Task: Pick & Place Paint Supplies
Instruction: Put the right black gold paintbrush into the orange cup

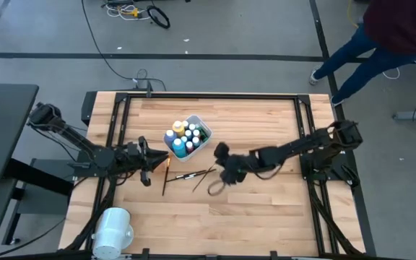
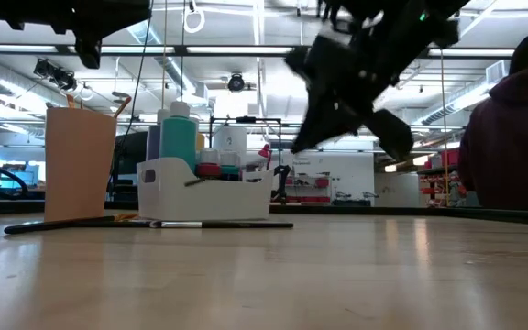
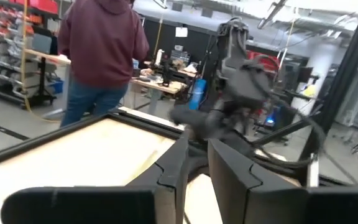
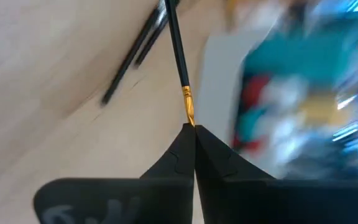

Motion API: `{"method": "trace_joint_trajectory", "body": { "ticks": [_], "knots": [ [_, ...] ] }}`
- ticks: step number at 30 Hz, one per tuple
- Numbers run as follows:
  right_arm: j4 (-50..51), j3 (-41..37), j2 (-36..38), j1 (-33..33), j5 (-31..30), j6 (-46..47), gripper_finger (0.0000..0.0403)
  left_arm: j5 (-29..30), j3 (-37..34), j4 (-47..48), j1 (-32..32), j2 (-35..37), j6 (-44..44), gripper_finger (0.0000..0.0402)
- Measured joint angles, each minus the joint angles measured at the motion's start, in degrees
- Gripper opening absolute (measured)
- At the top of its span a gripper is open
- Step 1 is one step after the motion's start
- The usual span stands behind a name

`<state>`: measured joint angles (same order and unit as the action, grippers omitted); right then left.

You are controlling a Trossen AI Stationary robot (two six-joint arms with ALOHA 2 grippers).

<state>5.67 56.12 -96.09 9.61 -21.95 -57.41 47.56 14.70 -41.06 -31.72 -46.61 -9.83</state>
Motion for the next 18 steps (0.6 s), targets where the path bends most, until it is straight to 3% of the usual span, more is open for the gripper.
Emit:
{"method": "trace_joint_trajectory", "body": {
  "ticks": [6, 11, 18],
  "knots": [
    [-16.7, 0.0, 0.0, 6.1, -6.2, -26.2, 0.0000, -8.4, 0.0, 0.0, 4.3, 0.0, -3.9, 0.0105],
    [-29.5, 0.1, 0.1, 7.2, -5.3, -42.2, 0.0000, -16.5, 0.0, 0.7, 8.6, 0.0, -8.8, 0.0143],
    [-37.7, 0.1, 0.1, 7.1, -1.7, -56.3, 0.0000, -28.6, 0.8, 1.9, 14.5, -1.7, -16.9, 0.0177]
  ]
}}
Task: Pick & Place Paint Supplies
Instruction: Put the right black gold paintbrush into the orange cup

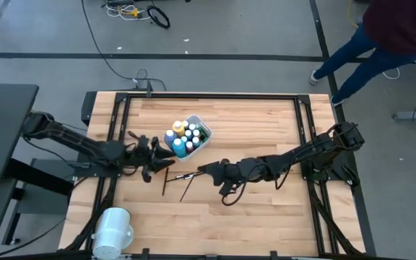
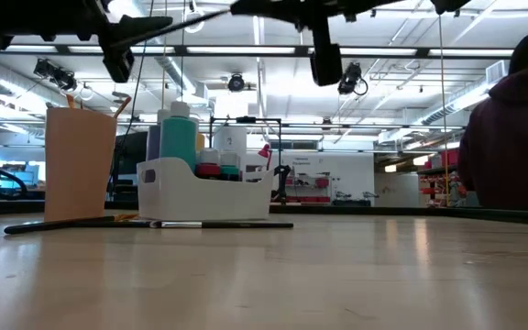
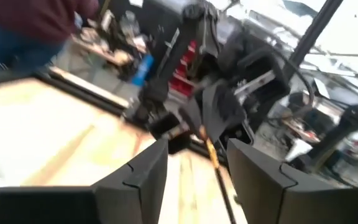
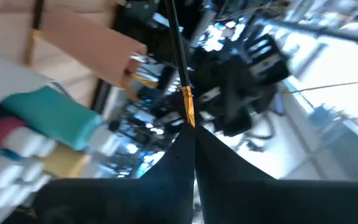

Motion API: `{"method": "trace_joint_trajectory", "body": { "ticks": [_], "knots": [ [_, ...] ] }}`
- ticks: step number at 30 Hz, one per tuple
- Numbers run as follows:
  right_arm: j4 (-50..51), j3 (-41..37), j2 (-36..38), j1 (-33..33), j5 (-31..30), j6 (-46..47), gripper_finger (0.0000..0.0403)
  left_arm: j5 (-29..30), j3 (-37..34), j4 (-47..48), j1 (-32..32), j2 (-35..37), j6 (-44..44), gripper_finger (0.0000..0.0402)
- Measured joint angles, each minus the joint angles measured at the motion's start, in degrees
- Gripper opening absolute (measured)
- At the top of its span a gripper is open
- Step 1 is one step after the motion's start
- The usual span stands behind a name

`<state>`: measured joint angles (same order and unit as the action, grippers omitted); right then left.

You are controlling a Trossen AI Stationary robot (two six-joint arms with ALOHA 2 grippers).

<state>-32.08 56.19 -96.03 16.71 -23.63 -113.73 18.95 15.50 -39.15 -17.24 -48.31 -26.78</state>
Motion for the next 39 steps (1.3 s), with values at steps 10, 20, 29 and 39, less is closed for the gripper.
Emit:
{"method": "trace_joint_trajectory", "body": {
  "ticks": [10, 20, 29, 39],
  "knots": [
    [-3.6, 1.5, 0.1, -1.7, 0.4, -3.8, 0.0000, -10.7, 12.9, 10.3, 4.6, -13.8, -3.0, 0.0180],
    [-0.4, 1.5, 0.1, -1.6, 0.6, -2.3, 0.0000, -13.8, 20.6, 17.5, 5.5, -17.4, -8.6, 0.0173],
    [-1.0, 1.5, 0.1, -1.7, 0.6, -2.5, 0.0000, -13.7, 20.6, 20.3, 5.5, -17.5, -9.5, 0.0146],
    [-2.8, 1.5, 0.1, -1.7, 0.4, -2.2, 0.0000, -14.3, 20.6, 21.0, 5.5, -17.5, -6.4, 0.0049]
  ]
}}
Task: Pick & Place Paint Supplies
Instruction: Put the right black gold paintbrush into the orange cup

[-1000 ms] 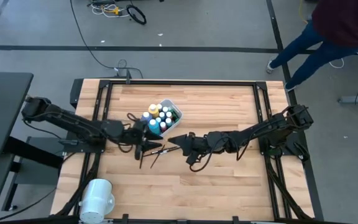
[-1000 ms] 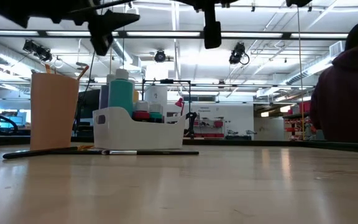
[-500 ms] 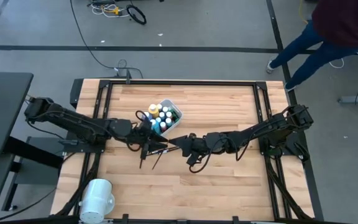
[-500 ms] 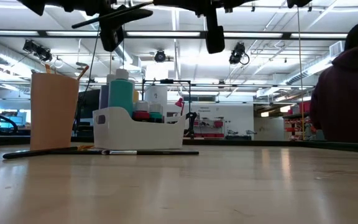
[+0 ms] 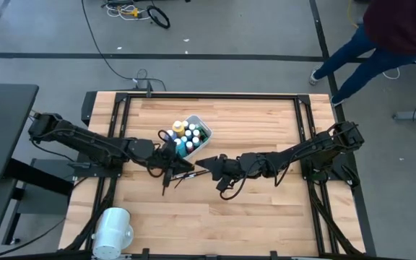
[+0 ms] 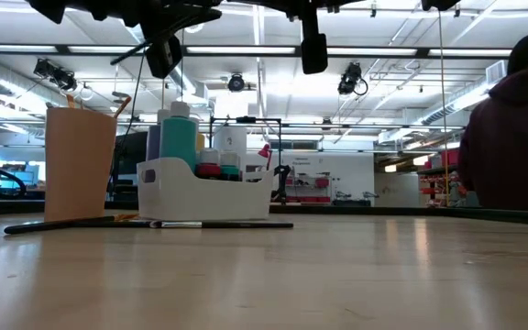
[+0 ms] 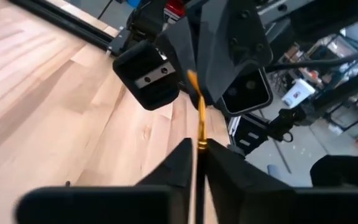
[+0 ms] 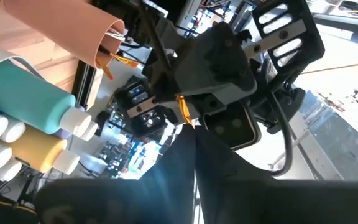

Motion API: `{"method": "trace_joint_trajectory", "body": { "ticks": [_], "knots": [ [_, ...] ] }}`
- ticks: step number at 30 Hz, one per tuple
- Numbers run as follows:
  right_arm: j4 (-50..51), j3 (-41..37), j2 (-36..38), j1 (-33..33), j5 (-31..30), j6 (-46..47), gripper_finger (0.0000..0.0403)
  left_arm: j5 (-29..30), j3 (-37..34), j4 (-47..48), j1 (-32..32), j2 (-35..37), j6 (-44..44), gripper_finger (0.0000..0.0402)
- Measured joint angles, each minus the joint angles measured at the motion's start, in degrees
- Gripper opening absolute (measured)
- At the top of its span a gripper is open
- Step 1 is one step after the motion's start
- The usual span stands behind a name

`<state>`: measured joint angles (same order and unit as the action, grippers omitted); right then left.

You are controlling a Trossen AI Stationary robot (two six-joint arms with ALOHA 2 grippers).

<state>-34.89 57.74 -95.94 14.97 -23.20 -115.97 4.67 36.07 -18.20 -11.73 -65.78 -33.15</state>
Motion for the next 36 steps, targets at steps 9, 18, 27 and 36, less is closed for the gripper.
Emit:
{"method": "trace_joint_trajectory", "body": {
  "ticks": [9, 18, 27, 36],
  "knots": [
    [0.0, 0.0, 0.0, 0.0, 0.1, 12.6, 0.0029, 0.1, 0.0, 0.1, 0.0, 0.0, 4.1, 0.0032],
    [0.1, 0.0, 0.0, 0.1, -1.8, 21.4, 0.0061, 5.0, -0.1, 2.3, 0.0, 0.2, 4.3, 0.0015],
    [0.3, -0.7, 0.0, 0.4, -11.9, 36.1, 0.0065, 10.1, -0.1, 3.5, -1.6, 5.5, 13.1, 0.0015],
    [9.8, -1.3, 0.0, 0.5, -11.9, 52.6, 0.0065, 36.4, -1.7, 4.6, -14.5, 16.2, 30.2, 0.0018]
  ]
}}
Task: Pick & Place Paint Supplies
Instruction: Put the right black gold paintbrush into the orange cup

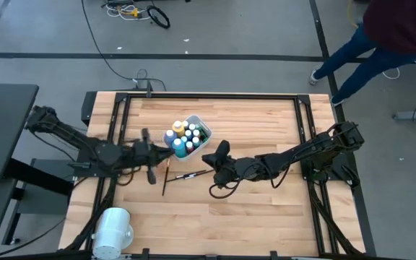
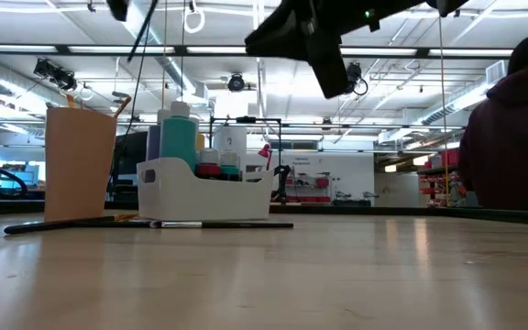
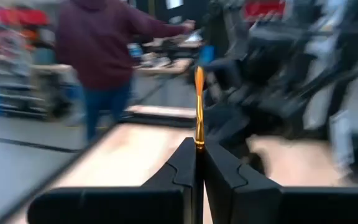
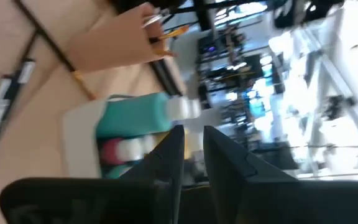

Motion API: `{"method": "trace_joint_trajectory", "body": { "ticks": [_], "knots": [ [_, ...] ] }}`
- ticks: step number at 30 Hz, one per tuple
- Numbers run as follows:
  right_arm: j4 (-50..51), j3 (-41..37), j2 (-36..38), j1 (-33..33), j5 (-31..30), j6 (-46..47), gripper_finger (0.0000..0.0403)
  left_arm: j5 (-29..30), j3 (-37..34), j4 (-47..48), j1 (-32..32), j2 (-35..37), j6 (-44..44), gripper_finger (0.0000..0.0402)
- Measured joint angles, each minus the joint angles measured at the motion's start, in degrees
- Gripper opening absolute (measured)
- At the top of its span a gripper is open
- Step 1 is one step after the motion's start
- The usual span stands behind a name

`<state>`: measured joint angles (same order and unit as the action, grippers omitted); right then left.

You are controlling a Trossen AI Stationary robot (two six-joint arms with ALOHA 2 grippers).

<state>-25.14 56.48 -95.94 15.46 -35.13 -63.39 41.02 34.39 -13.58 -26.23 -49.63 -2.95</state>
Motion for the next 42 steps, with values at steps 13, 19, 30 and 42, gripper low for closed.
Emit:
{"method": "trace_joint_trajectory", "body": {
  "ticks": [13, 19, 30, 42],
  "knots": [
    [1.8, 0.0, 0.0, 0.0, 5.6, 4.7, 0.0065, 30.9, -8.3, 2.5, -15.1, 1.4, -0.4, 0.0016],
    [2.0, 0.0, 0.0, -0.9, 12.3, 8.1, 0.0065, 34.0, -14.1, 2.6, -15.8, 1.3, -8.8, 0.0023],
    [2.0, 0.0, 0.0, -4.2, 18.1, 12.5, 0.0065, 35.7, -18.5, 3.1, -15.8, 1.3, -19.0, 0.0035],
    [2.0, 0.0, 0.0, -4.9, 18.2, 14.9, 0.0065, 34.6, -18.5, 3.1, -15.8, 1.3, -18.0, 0.0043]
  ]
}}
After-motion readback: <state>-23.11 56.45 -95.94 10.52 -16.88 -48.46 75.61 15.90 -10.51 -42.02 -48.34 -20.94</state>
